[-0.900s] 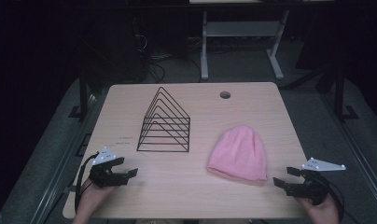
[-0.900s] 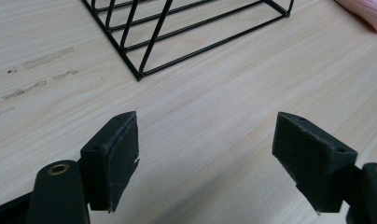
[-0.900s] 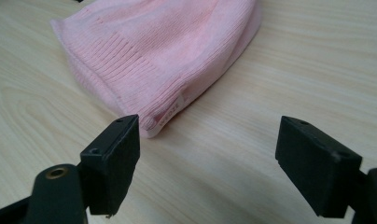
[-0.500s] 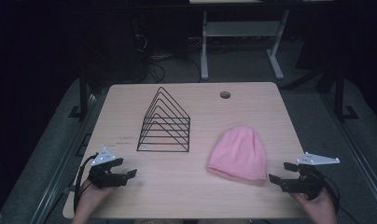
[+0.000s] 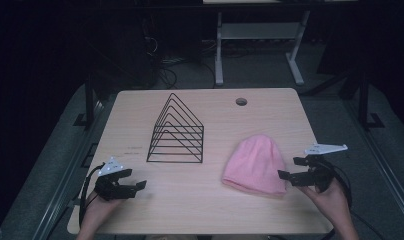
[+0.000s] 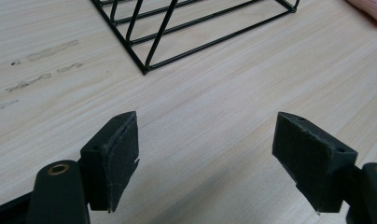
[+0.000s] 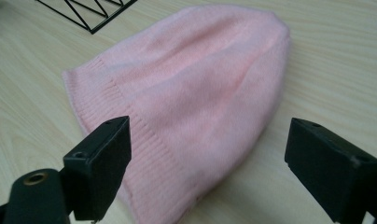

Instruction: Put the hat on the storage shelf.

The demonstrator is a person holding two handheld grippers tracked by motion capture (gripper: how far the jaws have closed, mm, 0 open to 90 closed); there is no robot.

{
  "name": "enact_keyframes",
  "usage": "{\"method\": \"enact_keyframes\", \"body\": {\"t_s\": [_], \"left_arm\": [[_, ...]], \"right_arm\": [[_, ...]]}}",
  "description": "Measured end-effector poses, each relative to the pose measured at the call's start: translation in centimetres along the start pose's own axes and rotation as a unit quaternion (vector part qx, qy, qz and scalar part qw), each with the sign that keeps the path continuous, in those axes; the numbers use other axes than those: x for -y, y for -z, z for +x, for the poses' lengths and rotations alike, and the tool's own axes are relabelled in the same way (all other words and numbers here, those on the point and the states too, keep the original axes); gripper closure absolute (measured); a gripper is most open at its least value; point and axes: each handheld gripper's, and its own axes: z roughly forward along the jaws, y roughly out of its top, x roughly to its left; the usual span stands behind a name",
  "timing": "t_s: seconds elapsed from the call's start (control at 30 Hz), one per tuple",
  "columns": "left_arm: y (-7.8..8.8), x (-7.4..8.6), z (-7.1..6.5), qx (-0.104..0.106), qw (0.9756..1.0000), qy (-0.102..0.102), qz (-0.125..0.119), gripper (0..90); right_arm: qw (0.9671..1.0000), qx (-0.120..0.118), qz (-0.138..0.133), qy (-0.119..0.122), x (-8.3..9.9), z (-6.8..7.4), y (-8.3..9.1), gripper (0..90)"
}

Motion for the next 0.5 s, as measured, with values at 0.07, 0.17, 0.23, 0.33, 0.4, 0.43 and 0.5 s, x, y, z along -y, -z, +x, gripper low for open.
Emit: {"method": "enact_keyframes", "body": {"t_s": [0.07, 0.17, 0.23, 0.33, 0.4, 0.43, 0.5], "left_arm": [[0.0, 0.0, 0.0, 0.000, 1.0000, -0.001, 0.000, 22.5], [-0.3, -0.2, 0.0, 0.001, 1.0000, -0.001, -0.001, 22.6], [-0.4, -0.2, 0.0, 0.001, 1.0000, -0.002, 0.000, 22.6], [-0.4, -0.2, 0.0, 0.003, 1.0000, 0.000, -0.001, 22.5], [-0.3, -0.2, 0.1, 0.003, 1.0000, -0.004, -0.001, 22.6], [-0.3, -0.2, 0.2, 0.000, 1.0000, -0.005, -0.001, 22.5], [-0.2, -0.2, 0.2, 0.000, 1.0000, -0.004, -0.001, 22.6]], "right_arm": [[1.0000, -0.003, 0.004, 0.002, -0.8, -0.1, -0.4, 14.3], [0.9999, -0.010, 0.009, 0.005, -1.9, -0.3, -1.1, 14.4], [0.9997, -0.014, 0.018, 0.003, -2.6, -0.5, -1.7, 14.4], [0.9997, -0.017, 0.018, 0.005, -3.3, -0.7, -2.2, 14.7], [0.9994, -0.017, 0.029, 0.004, -4.0, -0.9, -2.7, 14.7], [0.9991, -0.018, 0.037, 0.009, -4.8, -1.1, -3.1, 14.8], [0.9990, -0.016, 0.041, 0.011, -5.2, -1.3, -3.3, 15.0]]}}
